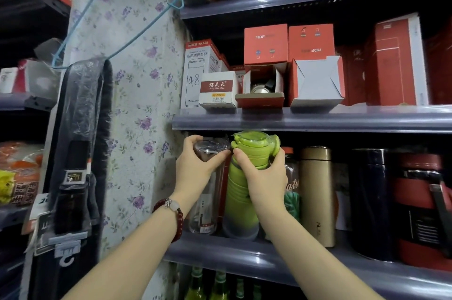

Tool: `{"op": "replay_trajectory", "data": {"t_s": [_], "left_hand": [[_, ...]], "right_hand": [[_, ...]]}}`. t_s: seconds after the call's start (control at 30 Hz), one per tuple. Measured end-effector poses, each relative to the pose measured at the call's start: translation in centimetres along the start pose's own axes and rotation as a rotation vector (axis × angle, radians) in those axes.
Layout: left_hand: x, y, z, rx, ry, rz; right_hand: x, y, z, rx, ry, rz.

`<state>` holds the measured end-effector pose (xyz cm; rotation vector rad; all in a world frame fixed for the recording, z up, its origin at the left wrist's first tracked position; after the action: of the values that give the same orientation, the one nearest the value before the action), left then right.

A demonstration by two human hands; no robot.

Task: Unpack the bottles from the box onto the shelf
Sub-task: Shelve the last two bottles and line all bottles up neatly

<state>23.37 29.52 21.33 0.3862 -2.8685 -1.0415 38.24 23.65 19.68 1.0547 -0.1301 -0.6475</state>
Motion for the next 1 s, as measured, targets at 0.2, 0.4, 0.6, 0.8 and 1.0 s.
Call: {"op": "replay_trajectory", "data": {"t_s": [0.2, 0.4, 0.6, 0.8, 1.0], "left_hand": [[-0.5, -0.3, -0.3, 0.000, 0.052, 0.071], [0.3, 0.8, 0.2, 0.045, 0.021, 0.002], [0.4, 2.9, 1.8, 0.097, 0.013, -0.003], [-0.6, 4.1, 2.6, 0.139, 0.001, 0.170], [-0.6, 4.3, 6.9, 0.241, -0.110, 0.352]], "right_hand": [[1.5, -0.7, -0.8, -0.087, 0.025, -0.162], [-0.1, 0.2, -0.7, -0.066, -0.035, -0.076], [-2.3, 1.9, -0.4, -0.076, -0.114, -0.002], [-4.1, 3.5, -1.9, -0.152, -0.190, 0.098], [-4.9, 2.4, -3.1, -0.083, -0.173, 0.148]]}}
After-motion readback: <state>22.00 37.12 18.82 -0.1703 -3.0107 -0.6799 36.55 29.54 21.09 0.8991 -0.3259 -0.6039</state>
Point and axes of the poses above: each hand's wrist, its own y-axis towards the middle knuckle, its own x-axis out of the back of the hand, z = x × y, the point moved 3 cm from there along y, towards the middle knuckle, and after that the axes turned 14 degrees about x, right-handed, at the moved point
